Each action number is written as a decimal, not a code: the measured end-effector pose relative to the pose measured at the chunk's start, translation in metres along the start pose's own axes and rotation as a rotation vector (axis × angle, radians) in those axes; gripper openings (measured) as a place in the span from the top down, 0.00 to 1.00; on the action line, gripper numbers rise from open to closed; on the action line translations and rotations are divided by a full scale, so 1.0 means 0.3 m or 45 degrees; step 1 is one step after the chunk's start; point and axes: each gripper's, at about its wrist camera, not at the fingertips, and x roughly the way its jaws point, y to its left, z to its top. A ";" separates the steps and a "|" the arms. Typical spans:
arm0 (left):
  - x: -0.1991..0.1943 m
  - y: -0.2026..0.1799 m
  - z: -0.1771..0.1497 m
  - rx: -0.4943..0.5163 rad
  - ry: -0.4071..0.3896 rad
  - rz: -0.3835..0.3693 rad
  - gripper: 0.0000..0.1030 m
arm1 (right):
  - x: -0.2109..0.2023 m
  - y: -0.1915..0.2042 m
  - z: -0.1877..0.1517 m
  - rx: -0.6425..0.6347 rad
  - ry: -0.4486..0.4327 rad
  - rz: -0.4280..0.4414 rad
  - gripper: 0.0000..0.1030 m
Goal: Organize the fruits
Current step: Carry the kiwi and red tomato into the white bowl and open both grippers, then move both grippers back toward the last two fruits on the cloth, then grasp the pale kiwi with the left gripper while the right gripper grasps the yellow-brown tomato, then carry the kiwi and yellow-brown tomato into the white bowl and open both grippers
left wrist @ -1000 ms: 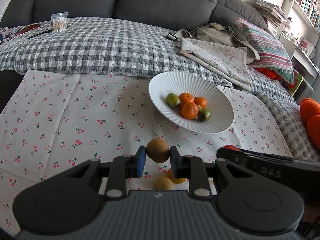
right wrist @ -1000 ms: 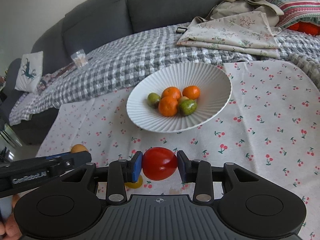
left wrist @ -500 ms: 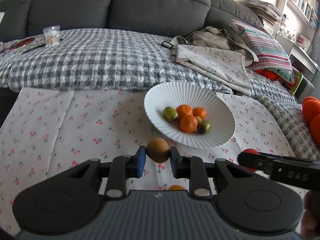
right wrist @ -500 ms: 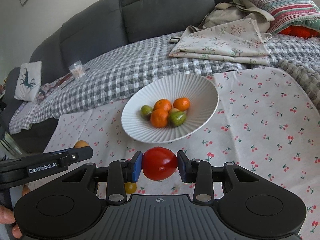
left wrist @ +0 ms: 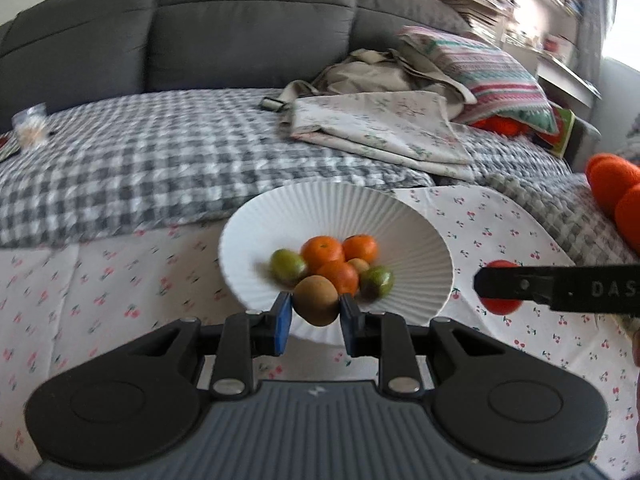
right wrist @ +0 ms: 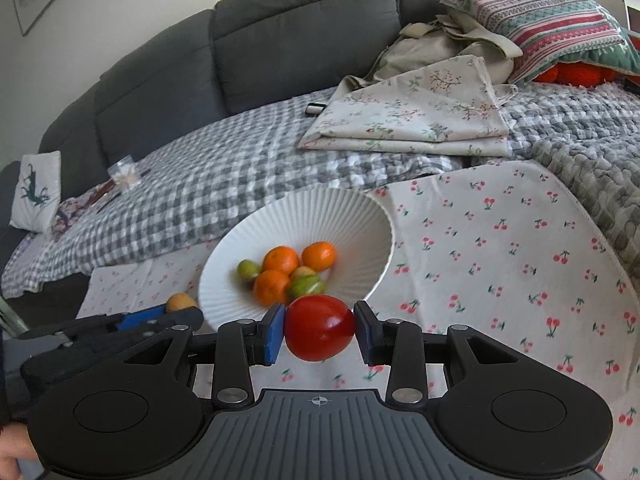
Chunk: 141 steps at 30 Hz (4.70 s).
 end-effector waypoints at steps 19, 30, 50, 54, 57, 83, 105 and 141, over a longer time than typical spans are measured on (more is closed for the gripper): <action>0.193 -0.052 -0.002 0.090 0.105 -0.089 0.76 | 0.213 0.003 0.047 -0.085 0.015 -0.035 0.66; 0.218 -0.052 0.001 0.092 0.093 -0.070 0.75 | 0.271 0.007 0.042 -0.086 0.025 -0.020 0.65; 0.016 0.066 0.020 -0.003 0.019 -0.043 0.42 | 0.103 -0.064 0.102 0.163 -0.060 0.083 0.41; -0.019 0.069 0.002 -0.005 0.032 -0.018 0.42 | 0.052 -0.047 0.089 0.152 -0.068 0.108 0.38; -0.043 0.057 -0.017 0.017 0.039 0.003 0.42 | 0.023 -0.031 0.076 0.129 -0.065 0.112 0.36; -0.177 0.006 -0.217 0.047 0.235 0.025 0.42 | -0.169 0.112 -0.138 -0.017 0.040 0.138 0.28; -0.086 -0.009 -0.267 0.122 0.321 -0.015 0.75 | -0.102 0.106 -0.176 -0.032 0.114 0.093 0.27; -0.192 0.245 -0.157 -0.319 0.210 0.234 0.75 | 0.128 0.324 -0.321 -0.400 0.164 0.141 0.74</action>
